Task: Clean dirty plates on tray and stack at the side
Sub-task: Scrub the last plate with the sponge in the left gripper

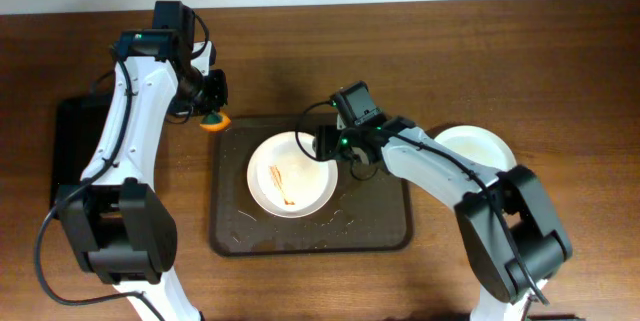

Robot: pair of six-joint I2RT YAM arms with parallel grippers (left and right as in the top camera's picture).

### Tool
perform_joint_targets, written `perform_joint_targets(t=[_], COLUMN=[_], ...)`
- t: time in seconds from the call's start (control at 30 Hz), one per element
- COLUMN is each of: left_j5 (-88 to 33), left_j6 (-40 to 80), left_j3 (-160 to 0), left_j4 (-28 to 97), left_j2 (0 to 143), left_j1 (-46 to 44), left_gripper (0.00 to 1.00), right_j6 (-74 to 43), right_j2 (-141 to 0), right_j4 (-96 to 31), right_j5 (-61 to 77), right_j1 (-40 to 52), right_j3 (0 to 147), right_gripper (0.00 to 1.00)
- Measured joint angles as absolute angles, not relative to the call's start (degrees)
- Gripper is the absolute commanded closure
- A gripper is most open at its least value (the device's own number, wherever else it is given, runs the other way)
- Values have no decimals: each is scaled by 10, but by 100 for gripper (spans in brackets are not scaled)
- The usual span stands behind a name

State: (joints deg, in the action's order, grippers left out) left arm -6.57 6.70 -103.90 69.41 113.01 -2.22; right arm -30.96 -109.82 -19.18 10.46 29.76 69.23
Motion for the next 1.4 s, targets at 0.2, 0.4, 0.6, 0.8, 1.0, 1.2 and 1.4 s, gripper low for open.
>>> perform_joint_targets(t=[0.2, 0.4, 0.6, 0.8, 1.0, 1.2, 1.4], left_j5=[-66, -66, -66, -66, -79, -86, -79], left_j6=[67, 67, 67, 67, 66, 21, -1], left_j3=[-1039, -1039, -1039, -1029, -903, -847, -808], left_j4=[692, 692, 692, 698, 625, 554, 495], left_j2=[1130, 1130, 1130, 1130, 1130, 1130, 1130], left_j1=[-22, -22, -22, -30, -57, -121, -147], left_gripper=[100, 100, 100, 100, 100, 100, 100], right_j6=[-350, -450, -485, -458, -440, -438, -437], right_j2=[-1133, -1135, -1129, -1116, -1116, -1116, -1116], right_j4=[-183, -239, -297, -300, -303, -304, -304], right_j5=[103, 114, 134, 60, 47, 48, 48], right_j1=[298, 299, 299, 346, 349, 349, 349], right_j3=[693, 696, 703, 703, 703, 703, 703], right_gripper=[96, 96, 96, 56, 96, 96, 96])
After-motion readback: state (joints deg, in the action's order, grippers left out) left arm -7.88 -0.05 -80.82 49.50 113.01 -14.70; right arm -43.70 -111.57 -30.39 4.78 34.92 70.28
